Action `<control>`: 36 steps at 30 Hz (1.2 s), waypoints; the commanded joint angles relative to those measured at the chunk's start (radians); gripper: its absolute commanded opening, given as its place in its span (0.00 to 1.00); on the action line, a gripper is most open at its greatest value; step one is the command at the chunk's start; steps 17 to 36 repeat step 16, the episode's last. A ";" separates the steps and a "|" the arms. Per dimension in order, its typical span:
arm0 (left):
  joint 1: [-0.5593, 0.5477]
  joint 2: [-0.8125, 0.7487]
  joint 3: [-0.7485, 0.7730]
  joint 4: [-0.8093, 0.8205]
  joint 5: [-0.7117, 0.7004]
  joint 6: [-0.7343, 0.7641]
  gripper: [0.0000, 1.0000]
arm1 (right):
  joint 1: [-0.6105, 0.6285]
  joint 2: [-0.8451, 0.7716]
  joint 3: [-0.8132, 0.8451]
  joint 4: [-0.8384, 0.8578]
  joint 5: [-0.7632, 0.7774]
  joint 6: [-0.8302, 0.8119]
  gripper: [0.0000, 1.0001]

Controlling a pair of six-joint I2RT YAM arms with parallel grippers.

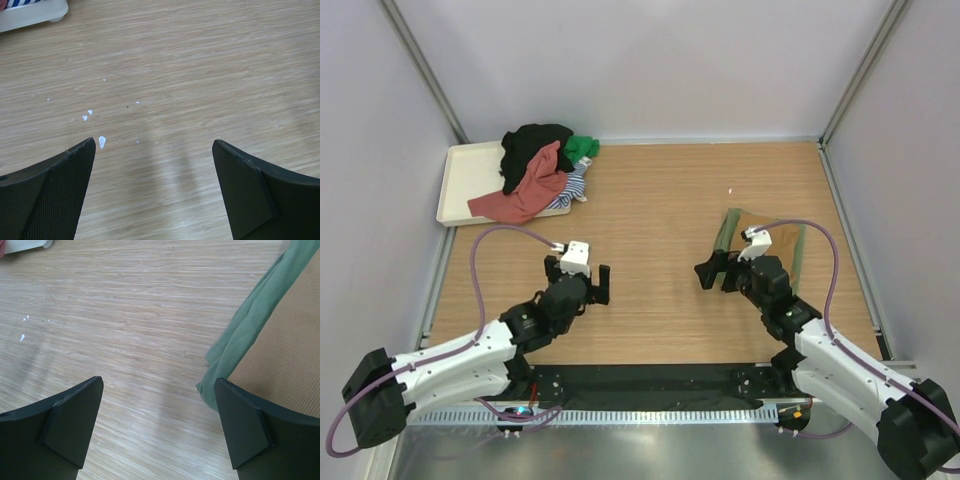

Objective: Fold and stack the tank tops
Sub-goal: Neatly place the folded tank top to the corner

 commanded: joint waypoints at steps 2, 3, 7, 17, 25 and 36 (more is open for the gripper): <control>0.006 -0.067 -0.020 0.089 -0.040 0.012 1.00 | 0.002 -0.014 -0.001 0.055 0.036 -0.015 1.00; 0.006 -0.082 -0.035 0.092 -0.037 0.013 1.00 | 0.002 -0.017 0.002 0.049 0.045 -0.016 1.00; 0.006 -0.176 -0.082 0.103 -0.012 0.000 1.00 | 0.004 -0.047 -0.008 0.042 0.048 -0.015 1.00; 0.006 -0.377 -0.162 0.061 -0.097 -0.074 1.00 | 0.004 -0.093 -0.021 0.023 0.077 0.000 1.00; 0.006 -0.377 -0.162 0.061 -0.097 -0.074 1.00 | 0.004 -0.093 -0.021 0.023 0.077 0.000 1.00; 0.006 -0.377 -0.162 0.061 -0.097 -0.074 1.00 | 0.004 -0.093 -0.021 0.023 0.077 0.000 1.00</control>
